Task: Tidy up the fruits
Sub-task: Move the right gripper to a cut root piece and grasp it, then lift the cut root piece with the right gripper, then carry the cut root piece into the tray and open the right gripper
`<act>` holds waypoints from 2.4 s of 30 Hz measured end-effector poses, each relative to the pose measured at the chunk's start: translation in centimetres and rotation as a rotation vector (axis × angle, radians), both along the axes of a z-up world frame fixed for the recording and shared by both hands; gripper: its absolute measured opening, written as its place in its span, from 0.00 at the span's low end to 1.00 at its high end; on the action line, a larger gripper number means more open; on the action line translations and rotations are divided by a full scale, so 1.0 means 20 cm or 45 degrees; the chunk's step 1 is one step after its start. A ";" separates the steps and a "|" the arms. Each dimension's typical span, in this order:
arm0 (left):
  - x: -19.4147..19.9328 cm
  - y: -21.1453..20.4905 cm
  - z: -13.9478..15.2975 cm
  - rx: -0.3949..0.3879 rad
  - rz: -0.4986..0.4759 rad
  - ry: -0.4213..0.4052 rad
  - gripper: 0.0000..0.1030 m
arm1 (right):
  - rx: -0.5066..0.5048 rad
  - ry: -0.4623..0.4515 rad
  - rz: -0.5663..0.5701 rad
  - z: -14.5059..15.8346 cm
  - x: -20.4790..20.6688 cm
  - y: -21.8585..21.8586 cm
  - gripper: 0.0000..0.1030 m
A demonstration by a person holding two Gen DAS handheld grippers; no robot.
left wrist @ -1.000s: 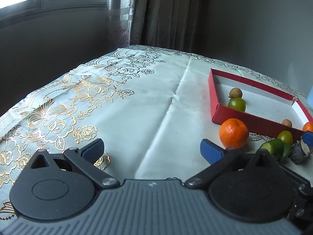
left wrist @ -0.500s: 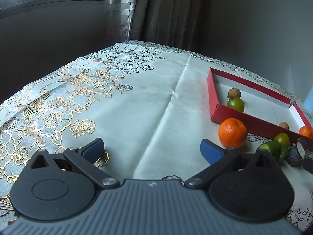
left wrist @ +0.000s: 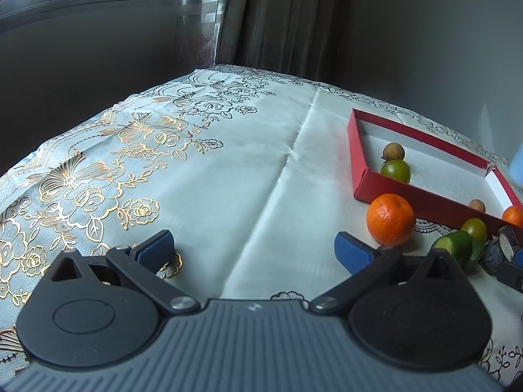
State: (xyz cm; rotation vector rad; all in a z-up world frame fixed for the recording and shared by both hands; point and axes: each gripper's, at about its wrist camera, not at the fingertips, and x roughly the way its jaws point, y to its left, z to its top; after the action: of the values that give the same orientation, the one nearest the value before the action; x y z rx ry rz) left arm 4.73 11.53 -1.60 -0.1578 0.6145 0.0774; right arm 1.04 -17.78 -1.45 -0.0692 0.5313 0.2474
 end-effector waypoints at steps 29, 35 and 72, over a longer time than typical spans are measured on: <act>0.00 0.01 0.00 -0.011 0.001 -0.001 1.00 | 0.049 0.071 -0.056 -0.02 0.10 -0.02 0.32; 0.00 0.01 -0.01 -0.013 0.001 -0.001 1.00 | 0.048 0.024 -0.037 0.00 0.03 -0.01 0.32; 0.01 -0.04 -0.01 0.098 0.020 0.052 1.00 | 0.092 -0.111 -0.233 0.17 0.34 -0.23 0.32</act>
State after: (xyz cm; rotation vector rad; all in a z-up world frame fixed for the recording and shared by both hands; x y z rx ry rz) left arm 4.96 10.65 -1.84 -0.0867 0.6502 0.1198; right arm 7.87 -22.43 1.88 0.0387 0.4385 0.0846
